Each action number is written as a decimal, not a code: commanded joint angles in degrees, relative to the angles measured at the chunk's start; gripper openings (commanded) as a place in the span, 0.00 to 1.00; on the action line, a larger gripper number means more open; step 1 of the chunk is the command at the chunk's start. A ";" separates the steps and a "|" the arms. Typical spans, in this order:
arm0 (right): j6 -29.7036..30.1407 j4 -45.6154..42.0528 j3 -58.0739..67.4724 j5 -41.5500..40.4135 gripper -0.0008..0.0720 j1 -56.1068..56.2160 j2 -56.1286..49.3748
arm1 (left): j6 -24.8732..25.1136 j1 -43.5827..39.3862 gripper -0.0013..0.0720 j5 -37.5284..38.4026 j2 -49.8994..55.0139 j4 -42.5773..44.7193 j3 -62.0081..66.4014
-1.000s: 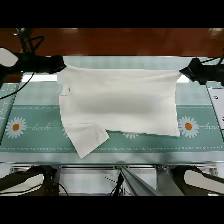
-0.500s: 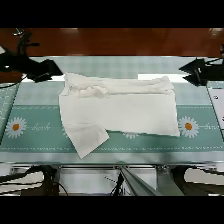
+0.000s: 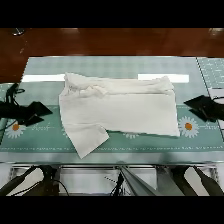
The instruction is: Fold the shirts.
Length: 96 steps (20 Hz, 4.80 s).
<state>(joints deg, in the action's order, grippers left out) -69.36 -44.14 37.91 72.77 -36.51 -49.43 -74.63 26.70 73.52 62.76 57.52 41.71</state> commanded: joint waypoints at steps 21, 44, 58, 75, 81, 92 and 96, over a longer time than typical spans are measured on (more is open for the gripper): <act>-7.23 -1.31 -11.47 -10.01 0.86 -0.46 11.26 | 10.97 -11.63 0.93 -18.05 3.10 -19.87 -15.47; -9.51 -15.32 -11.47 -4.22 0.86 -0.39 -10.88 | 11.78 -11.74 0.04 -18.45 4.81 -20.06 -15.50; -5.27 -1.77 7.21 -3.08 0.06 13.92 -17.79 | 9.94 -11.72 0.04 -13.29 4.20 -22.84 -8.04; -17.51 -16.94 74.93 15.19 0.06 18.05 13.00 | -0.90 -5.66 0.04 -14.86 -33.31 0.28 54.88; -21.09 -23.82 74.79 20.90 0.06 18.05 17.68 | -4.17 -5.73 0.04 -8.52 -38.34 16.24 53.22; -15.98 -15.39 31.65 3.23 0.06 18.16 14.19 | 3.80 -7.06 0.04 -20.79 -26.69 -7.34 13.31; -12.81 -12.74 27.12 -6.16 0.06 19.28 -1.68 | 4.09 -15.78 0.04 -30.03 -10.01 -7.72 13.09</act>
<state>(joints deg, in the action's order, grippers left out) -84.86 -59.90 69.82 74.78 -18.02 -42.30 -72.14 15.55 50.72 42.94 53.58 57.01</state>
